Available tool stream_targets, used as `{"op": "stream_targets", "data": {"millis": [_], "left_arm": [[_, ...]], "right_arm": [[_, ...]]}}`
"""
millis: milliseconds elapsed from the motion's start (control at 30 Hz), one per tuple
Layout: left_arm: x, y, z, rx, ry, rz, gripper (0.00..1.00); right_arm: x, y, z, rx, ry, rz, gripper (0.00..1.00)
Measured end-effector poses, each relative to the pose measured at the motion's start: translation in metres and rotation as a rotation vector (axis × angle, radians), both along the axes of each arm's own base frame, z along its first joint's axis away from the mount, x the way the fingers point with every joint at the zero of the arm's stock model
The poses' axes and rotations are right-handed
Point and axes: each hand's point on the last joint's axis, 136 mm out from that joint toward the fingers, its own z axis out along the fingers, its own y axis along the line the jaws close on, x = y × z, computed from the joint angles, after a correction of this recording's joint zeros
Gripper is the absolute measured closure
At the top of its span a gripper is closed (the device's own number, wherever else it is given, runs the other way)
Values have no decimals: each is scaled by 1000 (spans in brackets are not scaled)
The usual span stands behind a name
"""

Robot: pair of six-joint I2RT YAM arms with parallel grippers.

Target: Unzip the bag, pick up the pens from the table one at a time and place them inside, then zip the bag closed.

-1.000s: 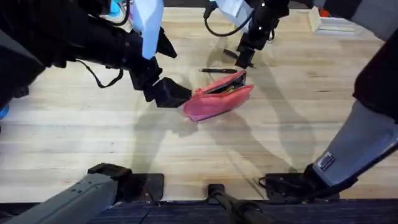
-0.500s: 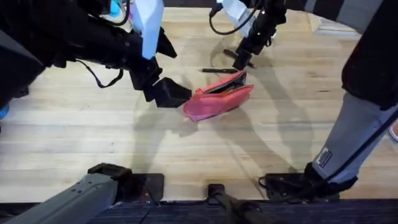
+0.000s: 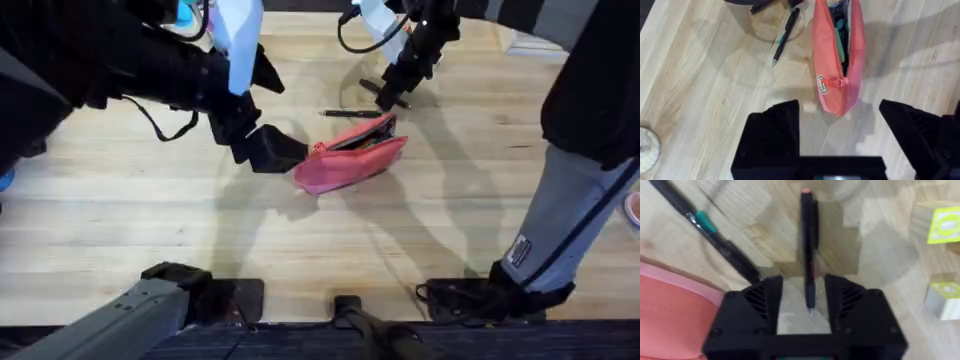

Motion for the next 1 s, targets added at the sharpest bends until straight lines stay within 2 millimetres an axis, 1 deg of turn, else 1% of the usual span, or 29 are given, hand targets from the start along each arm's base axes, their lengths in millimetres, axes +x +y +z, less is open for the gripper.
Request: {"op": "stream_targets", "data": {"millis": [133,267,300,333,367,400,833,1000], "left_arm": [[0,0,0,0,-1,0,6],[1,0,1,-1,-6,0,6],[1,0,1,-2,-8,0,6],[1,0,1,-2,-8,0,6],[1,0,1,-2,-7,0,6],[1,0,1,-2,-7,0,6],[1,0,1,-2,-8,0,6],[1,0,1,-2,-7,0,6]], "right_arm": [[0,1,0,6,4,-6,712],[-2,1,0,6,11,-8,766],[-2,1,0,5,12,-7,803],[-2,1,0,5,11,-8,861],[-1,1,0,5,9,-9,939],[-1,1,1,7,8,-11,956],[-1,1,2,9,15,-41,971],[-12,1,3,1,82,-24,970]]}}
